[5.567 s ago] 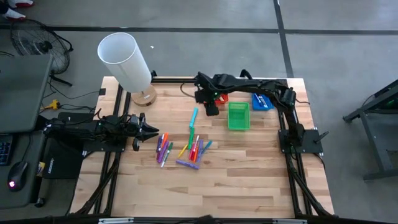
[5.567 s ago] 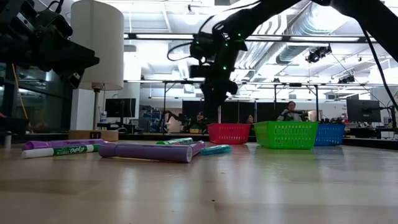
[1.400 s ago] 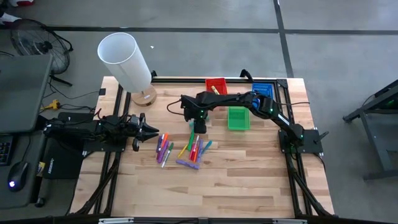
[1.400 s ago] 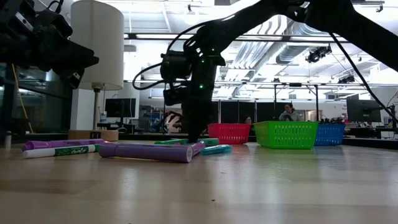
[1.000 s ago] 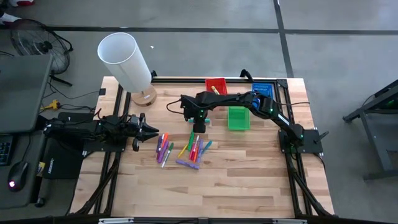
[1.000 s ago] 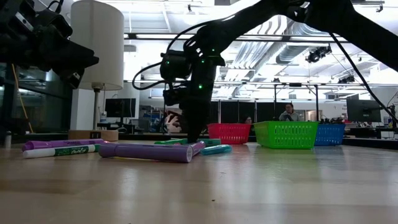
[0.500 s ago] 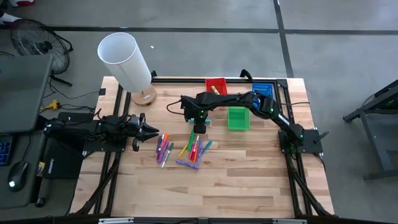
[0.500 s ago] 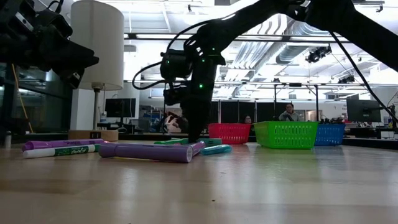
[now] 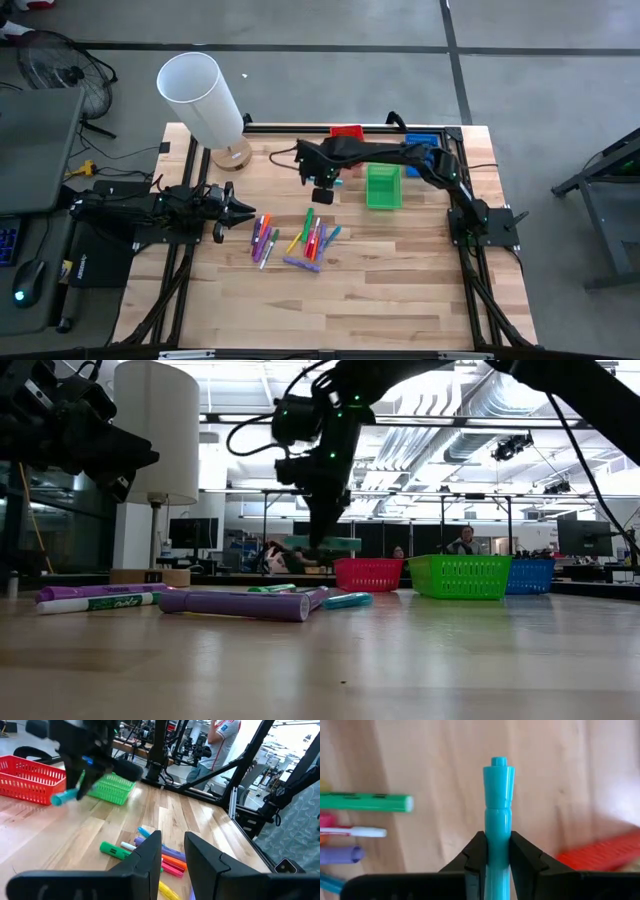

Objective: Pick & Place Markers
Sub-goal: Put the blue highlighter in the red bin

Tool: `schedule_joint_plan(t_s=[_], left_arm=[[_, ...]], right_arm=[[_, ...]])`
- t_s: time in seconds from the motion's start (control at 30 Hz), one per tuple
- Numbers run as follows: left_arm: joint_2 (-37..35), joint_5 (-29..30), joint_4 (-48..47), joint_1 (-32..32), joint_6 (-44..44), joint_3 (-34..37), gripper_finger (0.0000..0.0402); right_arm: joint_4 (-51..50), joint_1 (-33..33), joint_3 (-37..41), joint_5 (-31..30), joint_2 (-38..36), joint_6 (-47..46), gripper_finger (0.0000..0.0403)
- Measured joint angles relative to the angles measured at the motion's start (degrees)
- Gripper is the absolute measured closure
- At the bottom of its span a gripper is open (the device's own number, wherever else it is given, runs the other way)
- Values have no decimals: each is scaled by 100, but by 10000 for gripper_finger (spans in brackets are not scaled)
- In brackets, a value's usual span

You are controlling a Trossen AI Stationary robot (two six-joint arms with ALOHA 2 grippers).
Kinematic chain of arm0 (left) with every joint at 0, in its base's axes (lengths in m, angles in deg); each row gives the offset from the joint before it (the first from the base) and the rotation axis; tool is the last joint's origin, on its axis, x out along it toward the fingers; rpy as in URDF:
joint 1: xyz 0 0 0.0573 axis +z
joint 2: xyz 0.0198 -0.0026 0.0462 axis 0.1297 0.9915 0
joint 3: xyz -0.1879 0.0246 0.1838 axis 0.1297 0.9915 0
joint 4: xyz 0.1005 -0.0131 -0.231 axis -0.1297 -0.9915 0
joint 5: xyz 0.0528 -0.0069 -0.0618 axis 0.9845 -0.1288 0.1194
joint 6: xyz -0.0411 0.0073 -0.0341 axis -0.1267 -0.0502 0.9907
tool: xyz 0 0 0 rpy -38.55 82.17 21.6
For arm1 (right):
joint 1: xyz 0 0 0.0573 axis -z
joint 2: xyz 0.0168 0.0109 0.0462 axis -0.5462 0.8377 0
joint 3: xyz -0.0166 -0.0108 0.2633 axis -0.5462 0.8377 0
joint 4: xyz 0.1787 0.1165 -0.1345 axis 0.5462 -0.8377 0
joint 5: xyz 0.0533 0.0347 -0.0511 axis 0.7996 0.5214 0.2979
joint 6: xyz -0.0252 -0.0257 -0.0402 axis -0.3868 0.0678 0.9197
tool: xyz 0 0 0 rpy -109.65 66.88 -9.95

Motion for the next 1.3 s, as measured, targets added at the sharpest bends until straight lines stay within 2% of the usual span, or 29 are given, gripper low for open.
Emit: schedule_joint_plan(t_s=[0.27, 0.5, 0.67, 0.77, 1.0, 1.3], left_arm=[[0, 0, 0, 0, 2, 0, 318], [2, 0, 0, 0, 0, 1, 318], [0, 0, 0, 0, 2, 0, 318], [0, 0, 0, 0, 0, 0, 318], [1, 0, -1, 0, 2, 1, 318], [0, 0, 0, 0, 2, 0, 318]], right_arm=[[-12, 560, -9, -21, -239, -672, 352], [-21, 1329, 2, 97, -239, -1262, 352], [-49, 1898, 2, 502, -239, -1711, 352], [-53, 2127, 2, 549, -239, -1958, 352], [-110, 2313, 2, 835, -195, -2303, 349], [-96, 2243, 250, 780, -173, -2571, 349]])
